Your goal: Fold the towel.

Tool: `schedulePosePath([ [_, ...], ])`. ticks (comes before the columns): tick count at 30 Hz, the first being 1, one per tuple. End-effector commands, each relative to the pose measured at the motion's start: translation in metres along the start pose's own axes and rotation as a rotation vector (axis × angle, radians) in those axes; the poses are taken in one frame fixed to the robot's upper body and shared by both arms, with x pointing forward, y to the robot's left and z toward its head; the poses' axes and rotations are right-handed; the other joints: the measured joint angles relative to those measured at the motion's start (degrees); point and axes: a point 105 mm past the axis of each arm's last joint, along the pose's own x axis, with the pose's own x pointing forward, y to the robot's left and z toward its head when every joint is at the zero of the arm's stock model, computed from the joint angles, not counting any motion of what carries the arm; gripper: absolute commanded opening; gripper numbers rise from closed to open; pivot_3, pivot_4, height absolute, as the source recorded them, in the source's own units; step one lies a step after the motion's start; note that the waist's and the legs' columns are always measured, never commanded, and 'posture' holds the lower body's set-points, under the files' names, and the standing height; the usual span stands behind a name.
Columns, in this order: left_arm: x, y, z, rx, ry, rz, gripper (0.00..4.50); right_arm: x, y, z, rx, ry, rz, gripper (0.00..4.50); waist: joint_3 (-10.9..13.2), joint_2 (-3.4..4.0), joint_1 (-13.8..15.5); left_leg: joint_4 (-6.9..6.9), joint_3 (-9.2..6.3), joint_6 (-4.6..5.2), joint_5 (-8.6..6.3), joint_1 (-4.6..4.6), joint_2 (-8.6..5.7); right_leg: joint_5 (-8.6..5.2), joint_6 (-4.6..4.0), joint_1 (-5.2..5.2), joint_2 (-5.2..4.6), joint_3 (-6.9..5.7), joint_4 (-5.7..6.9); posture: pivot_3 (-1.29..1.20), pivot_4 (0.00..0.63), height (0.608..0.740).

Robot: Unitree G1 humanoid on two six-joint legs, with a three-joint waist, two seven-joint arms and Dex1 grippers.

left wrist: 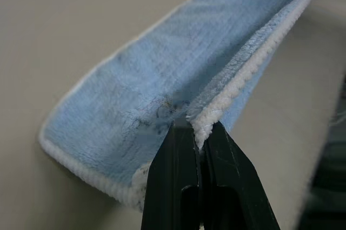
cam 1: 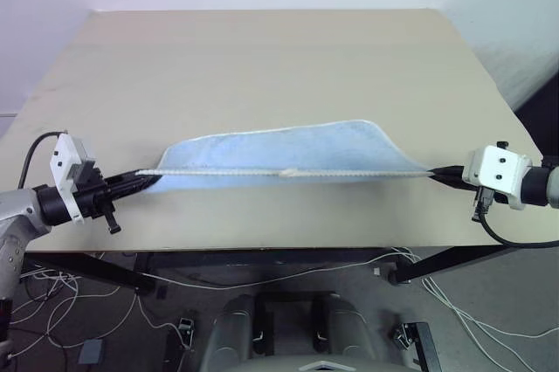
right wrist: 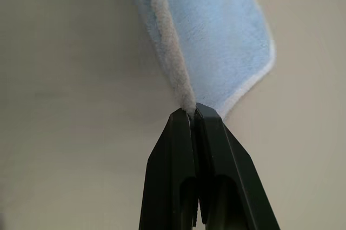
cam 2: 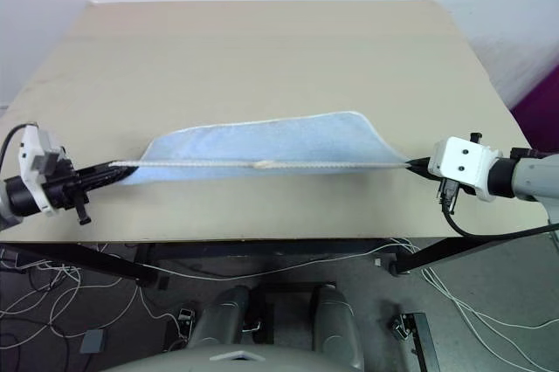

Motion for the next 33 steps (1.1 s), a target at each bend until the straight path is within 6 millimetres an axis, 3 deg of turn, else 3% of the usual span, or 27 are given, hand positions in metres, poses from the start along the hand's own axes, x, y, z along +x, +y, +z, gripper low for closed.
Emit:
schedulePosePath([
  [1, -0.001, 0.001, 0.015, 0.055, -0.015, 0.023, 0.0, -0.006, -0.025, 0.013, -0.075, -0.011, -0.088, 0.01, 0.0, 0.01, -0.1, 0.0, 0.0, 0.0, 0.0, 0.0, 0.0, 0.0, -0.01, -0.02, 0.0, 0.0, 0.0, 0.0, 0.15, 0.74],
  [11, 0.026, 0.055, -0.009, 0.078, 0.017, 0.295, 0.0, 0.057, -0.069, 0.021, -0.197, -0.024, -0.174, 0.01, 0.0, -0.01, -0.2, -0.01, 0.1, -0.14, 0.3, -0.11, -0.05, 0.08, 0.07, -0.14, 0.1, 0.0, 0.08, 0.0, 0.15, 0.74],
  [18, 0.043, 0.069, -0.016, 0.104, 0.058, 0.319, 0.0, 0.093, -0.092, 0.021, -0.243, 0.003, -0.213, 0.01, 0.0, -0.01, -0.3, 0.0, 0.2, -0.14, 0.32, -0.1, -0.07, 0.15, 0.2, -0.15, 0.14, 0.0, 0.15, 0.0, 0.15, 0.74],
  [24, 0.051, 0.072, -0.023, 0.118, 0.108, 0.297, 0.0, 0.11, -0.096, 0.019, -0.264, 0.017, -0.211, 0.01, 0.0, -0.01, -0.4, 0.0, 0.26, -0.15, 0.34, -0.09, -0.06, 0.15, 0.21, -0.15, 0.17, 0.01, 0.18, 0.0, 0.15, 0.74],
  [28, 0.054, 0.068, -0.019, 0.08, 0.058, 0.278, 0.97, 0.111, -0.1, 0.019, -0.245, 0.009, -0.234, 0.96, 0.0, -0.01, -0.4, 0.0, 0.26, -0.15, 0.34, -0.09, -0.06, 0.15, 0.21, -0.14, 0.17, 0.02, 0.18, 0.0, 0.15, 0.74],
  [33, 0.049, 0.072, -0.02, 0.064, 0.049, 0.321, 2.6, 0.101, -0.111, 0.02, -0.249, 0.001, -0.318, 2.63, 0.0, -0.01, -0.5, 0.0, 0.26, -0.16, 0.34, -0.08, -0.05, 0.15, 0.21, -0.14, 0.17, 0.02, 0.19, 0.0, 0.15, 0.74],
])
